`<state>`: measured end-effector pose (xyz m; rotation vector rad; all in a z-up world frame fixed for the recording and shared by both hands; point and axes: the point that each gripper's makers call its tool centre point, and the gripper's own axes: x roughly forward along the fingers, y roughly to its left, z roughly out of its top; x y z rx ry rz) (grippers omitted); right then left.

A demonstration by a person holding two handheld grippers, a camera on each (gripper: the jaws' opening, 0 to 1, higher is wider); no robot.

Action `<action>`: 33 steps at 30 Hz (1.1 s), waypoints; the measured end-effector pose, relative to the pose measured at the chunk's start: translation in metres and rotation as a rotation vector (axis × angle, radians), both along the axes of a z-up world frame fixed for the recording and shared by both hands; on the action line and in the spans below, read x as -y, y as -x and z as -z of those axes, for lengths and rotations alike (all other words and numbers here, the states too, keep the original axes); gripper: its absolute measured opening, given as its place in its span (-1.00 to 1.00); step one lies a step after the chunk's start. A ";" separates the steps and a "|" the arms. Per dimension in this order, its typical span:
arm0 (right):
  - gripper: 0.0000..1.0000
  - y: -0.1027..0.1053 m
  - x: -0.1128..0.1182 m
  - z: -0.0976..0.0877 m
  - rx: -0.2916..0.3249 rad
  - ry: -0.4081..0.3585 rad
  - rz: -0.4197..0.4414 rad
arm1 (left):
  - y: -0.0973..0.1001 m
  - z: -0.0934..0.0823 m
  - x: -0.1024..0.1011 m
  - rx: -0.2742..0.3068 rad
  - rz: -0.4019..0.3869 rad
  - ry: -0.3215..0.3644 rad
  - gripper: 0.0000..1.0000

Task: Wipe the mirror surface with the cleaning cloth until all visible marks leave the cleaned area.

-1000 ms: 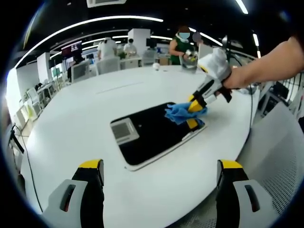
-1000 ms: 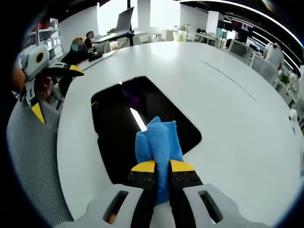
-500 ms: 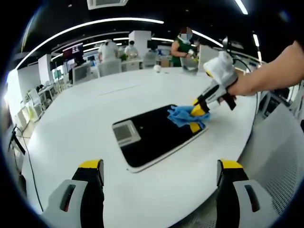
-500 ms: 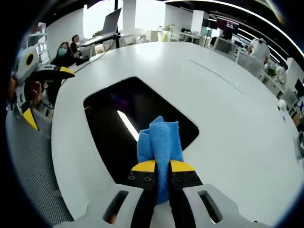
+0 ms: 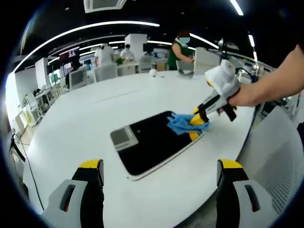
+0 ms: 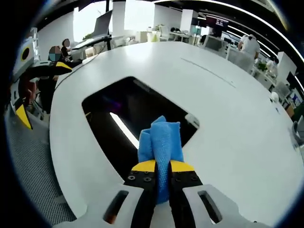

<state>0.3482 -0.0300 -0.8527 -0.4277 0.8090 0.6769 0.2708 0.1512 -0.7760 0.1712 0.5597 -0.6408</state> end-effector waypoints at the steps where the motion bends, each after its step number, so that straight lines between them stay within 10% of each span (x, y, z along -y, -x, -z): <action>1: -0.92 0.000 0.000 0.000 -0.004 0.003 0.005 | -0.003 -0.003 -0.002 0.001 0.003 0.010 0.99; 33: -0.92 0.029 -0.001 0.001 -0.049 -0.001 0.020 | 0.018 0.012 -0.064 -0.046 -0.071 0.014 0.99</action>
